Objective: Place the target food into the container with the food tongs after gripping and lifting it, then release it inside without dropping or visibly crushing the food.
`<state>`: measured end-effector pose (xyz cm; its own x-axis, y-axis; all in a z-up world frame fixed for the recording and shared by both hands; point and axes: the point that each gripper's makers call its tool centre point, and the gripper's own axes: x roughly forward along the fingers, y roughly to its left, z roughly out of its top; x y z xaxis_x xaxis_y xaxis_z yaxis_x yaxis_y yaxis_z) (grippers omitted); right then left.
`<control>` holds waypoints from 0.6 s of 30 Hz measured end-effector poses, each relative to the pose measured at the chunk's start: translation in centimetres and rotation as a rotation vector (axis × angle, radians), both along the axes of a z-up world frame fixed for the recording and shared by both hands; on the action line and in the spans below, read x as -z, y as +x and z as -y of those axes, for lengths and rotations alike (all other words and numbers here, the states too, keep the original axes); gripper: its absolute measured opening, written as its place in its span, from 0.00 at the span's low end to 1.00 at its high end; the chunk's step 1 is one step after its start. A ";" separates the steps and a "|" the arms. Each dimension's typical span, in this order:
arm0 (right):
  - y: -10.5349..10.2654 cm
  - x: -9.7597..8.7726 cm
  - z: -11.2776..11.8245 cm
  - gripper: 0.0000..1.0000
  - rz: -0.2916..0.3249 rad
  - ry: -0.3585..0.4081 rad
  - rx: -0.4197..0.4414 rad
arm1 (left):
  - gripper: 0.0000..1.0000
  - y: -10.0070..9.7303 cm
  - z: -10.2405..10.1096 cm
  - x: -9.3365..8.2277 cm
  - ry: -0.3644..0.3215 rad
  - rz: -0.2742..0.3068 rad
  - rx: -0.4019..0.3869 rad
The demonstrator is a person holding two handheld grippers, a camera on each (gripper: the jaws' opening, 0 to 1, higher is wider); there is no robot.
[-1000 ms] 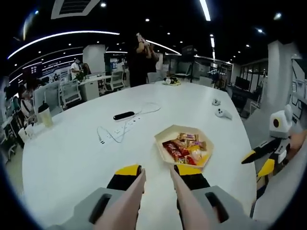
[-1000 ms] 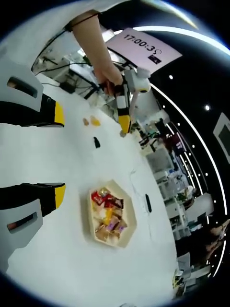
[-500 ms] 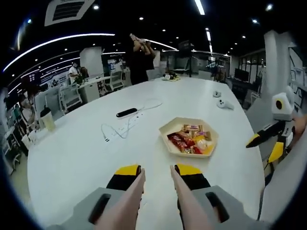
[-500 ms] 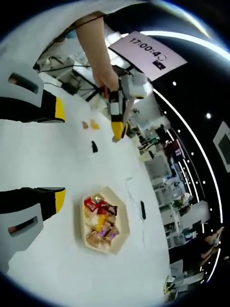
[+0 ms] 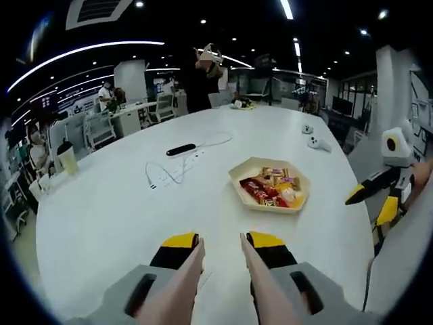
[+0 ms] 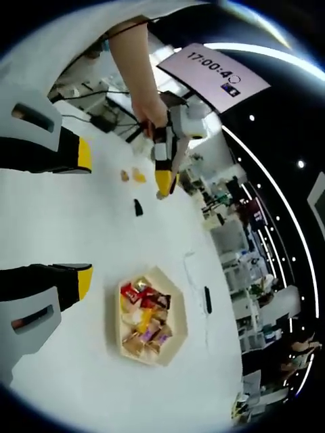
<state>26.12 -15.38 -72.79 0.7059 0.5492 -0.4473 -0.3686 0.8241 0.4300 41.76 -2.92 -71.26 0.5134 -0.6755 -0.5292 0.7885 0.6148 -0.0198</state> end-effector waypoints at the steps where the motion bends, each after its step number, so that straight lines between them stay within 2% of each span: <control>1: 0.0 0.1 0.0 0.53 -0.002 -0.001 -0.001 | 0.27 0.0 -0.1 0.1 0.002 -0.001 0.000; 9: 0.0 0.4 -0.4 0.52 -0.021 -0.014 -0.018 | 0.27 0.7 -1.7 1.3 0.020 -0.016 -0.018; 18: -0.1 0.8 -0.4 0.52 -0.041 -0.019 -0.018 | 0.27 1.1 -2.6 2.6 0.039 -0.032 -0.018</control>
<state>25.99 -15.01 -73.60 0.6768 0.5529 -0.4860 -0.3664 0.8256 0.4291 42.87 -0.30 -73.90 0.5075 -0.6450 -0.5714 0.7767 0.6296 -0.0210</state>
